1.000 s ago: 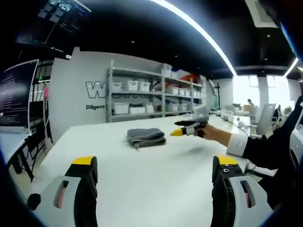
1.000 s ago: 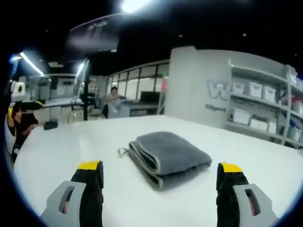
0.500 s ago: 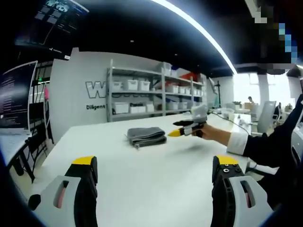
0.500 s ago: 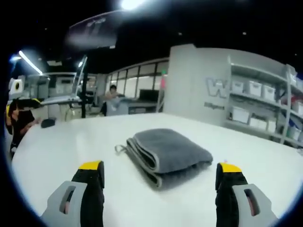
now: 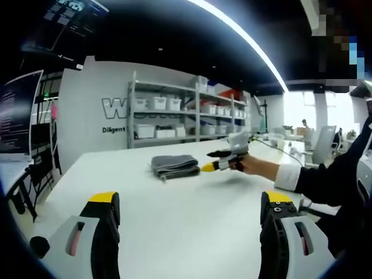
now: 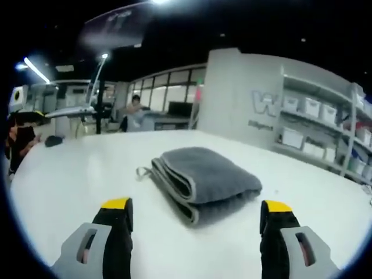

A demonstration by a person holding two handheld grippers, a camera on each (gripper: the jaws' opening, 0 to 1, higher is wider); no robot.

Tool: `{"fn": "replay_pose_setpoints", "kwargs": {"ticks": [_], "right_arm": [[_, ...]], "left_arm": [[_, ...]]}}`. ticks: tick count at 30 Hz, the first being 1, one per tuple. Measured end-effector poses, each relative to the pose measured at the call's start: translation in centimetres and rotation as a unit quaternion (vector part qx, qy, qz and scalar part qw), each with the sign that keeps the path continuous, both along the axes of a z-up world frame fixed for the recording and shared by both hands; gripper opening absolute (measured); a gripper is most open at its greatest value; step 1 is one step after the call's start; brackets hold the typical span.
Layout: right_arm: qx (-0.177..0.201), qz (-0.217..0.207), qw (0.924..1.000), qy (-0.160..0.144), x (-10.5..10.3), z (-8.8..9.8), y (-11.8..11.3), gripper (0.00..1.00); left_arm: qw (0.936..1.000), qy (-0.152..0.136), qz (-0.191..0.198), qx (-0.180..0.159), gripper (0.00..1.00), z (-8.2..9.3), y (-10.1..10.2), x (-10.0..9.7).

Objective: Open the folded towel by lifting each exposed corner and separating the folded layers until the towel lies flat within the target outline without major curled edges

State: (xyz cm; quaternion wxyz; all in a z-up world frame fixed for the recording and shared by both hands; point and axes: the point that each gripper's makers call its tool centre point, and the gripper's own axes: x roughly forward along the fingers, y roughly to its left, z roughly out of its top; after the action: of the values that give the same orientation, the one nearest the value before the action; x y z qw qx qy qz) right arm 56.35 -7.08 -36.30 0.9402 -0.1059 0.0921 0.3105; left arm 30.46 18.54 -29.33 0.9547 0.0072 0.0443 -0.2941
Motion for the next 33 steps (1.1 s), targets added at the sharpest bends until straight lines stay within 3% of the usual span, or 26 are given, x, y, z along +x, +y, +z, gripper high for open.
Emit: {"fn": "replay_pose_setpoints", "kwargs": {"ticks": [18, 33], "right_arm": [[0.003, -0.019, 0.9998, -0.003, 0.6, -0.7, -0.7, 0.80], [-0.021, -0.033, 0.9992, -0.009, 1.1, -1.6, -0.6, 0.72]], "left_arm": [[1.0000, -0.001, -0.002, 0.006, 0.99, 0.0, -0.2, -0.1], [1.0000, -0.002, -0.004, 0.006, 0.99, 0.2, -0.3, -0.3]]}}
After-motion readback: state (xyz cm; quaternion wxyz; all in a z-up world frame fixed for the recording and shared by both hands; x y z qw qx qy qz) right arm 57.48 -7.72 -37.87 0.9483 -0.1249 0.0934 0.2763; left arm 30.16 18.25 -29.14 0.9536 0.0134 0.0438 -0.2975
